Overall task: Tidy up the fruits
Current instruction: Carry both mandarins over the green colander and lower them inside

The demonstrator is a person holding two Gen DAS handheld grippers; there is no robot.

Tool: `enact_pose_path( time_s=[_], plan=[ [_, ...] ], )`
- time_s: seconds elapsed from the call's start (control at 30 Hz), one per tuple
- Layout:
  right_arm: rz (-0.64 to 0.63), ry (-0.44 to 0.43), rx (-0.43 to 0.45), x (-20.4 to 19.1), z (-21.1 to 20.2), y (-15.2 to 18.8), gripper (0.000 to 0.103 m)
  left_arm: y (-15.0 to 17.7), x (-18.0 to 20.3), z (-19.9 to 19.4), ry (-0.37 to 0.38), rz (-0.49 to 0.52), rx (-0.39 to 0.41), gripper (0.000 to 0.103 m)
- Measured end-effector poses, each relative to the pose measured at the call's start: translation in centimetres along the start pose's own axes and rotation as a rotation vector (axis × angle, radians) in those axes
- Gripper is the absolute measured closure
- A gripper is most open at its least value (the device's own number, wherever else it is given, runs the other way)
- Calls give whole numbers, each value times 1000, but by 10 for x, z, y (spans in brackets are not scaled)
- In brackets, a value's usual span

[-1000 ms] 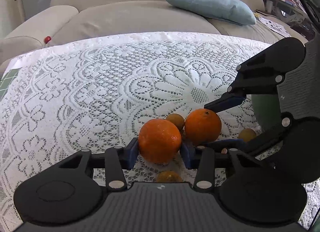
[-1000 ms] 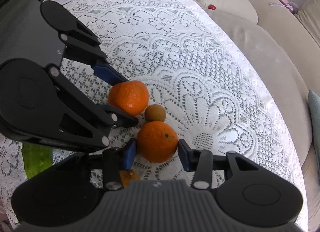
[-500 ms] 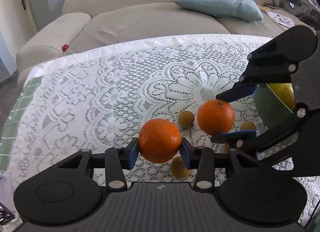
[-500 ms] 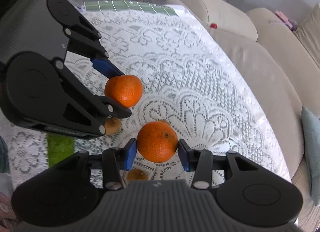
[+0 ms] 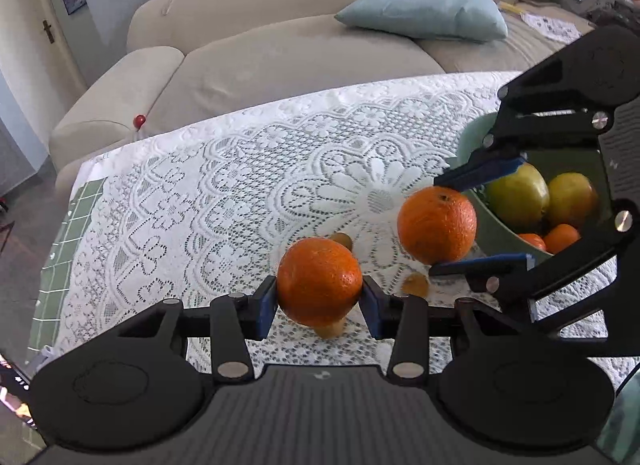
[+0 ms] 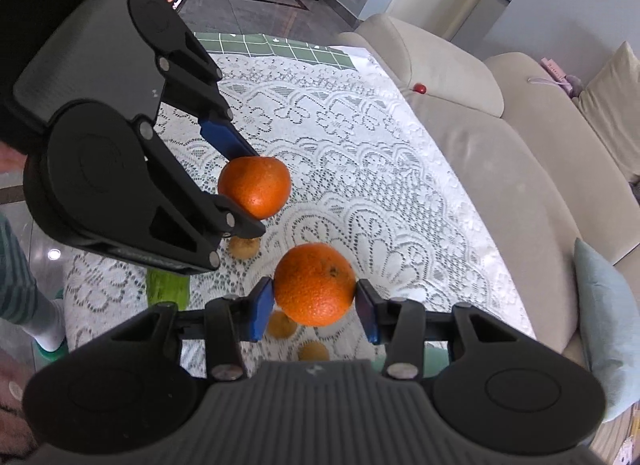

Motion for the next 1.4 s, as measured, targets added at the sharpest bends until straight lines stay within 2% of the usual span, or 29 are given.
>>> enact_pose_path(
  time_s=[0.33, 0.57, 1.03, 1.13, 1.33, 1.4],
  plan=[
    [5, 53, -21, 14, -33, 30, 61, -17, 45, -23, 14, 78, 33, 54],
    [44, 96, -71, 38, -47, 68, 61, -32, 81, -25, 40, 133, 44, 54],
    [177, 156, -173, 88, -35, 134, 61, -50, 128, -11, 100, 201, 49, 54],
    [208, 130, -180, 91, -29, 140, 61, -52, 133, -6, 110, 208, 45, 54],
    [273, -2, -161, 81, -19, 141, 61, -53, 140, 10, 128, 227, 21, 54],
    [272, -19, -168, 77, -14, 141, 61, -52, 141, 16, 133, 241, 8, 54]
  ],
)
Point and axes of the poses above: each gripper's, at about its wrist camera, not at the fingertips, and z roughly the way its jaws point, x to its right, y to its underside, the point moved 7 cm from there along z, roughly the way its jaws point, and after that the axes turned 2 degrees about -x, right-handed, at the moved point
